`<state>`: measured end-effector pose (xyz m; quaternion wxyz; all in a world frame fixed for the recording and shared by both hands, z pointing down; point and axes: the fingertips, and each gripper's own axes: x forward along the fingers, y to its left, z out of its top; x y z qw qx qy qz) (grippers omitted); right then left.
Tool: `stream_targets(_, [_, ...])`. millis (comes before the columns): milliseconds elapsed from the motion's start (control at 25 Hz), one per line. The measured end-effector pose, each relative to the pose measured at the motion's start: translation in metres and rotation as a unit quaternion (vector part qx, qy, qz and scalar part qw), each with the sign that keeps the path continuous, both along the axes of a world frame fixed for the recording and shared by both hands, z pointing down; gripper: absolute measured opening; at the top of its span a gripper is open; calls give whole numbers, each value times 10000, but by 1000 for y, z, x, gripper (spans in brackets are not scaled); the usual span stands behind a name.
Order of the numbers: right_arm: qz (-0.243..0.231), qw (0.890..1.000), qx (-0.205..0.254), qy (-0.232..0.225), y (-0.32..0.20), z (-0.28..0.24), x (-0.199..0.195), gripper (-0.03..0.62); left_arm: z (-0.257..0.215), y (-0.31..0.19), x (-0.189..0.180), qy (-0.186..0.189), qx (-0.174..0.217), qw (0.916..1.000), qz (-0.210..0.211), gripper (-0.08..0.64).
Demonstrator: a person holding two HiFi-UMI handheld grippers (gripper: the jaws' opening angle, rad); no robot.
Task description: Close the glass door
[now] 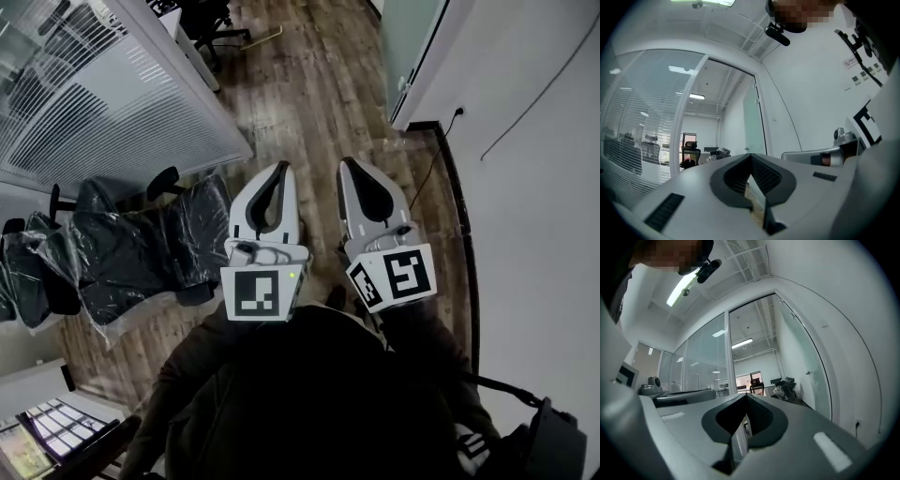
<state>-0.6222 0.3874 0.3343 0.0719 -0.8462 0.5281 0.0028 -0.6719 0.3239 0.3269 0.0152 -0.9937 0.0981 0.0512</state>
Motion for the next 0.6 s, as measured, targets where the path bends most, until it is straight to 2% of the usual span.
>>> stream_targets(360, [165,9997,-148,52,-87,5,153,2,6,-90,167,93,-18,9995,304,-3])
stream_targets(600, [242,9994,-255,73,-152,-3,223,2,-2,-160,235,137,-153,9993,315,-3])
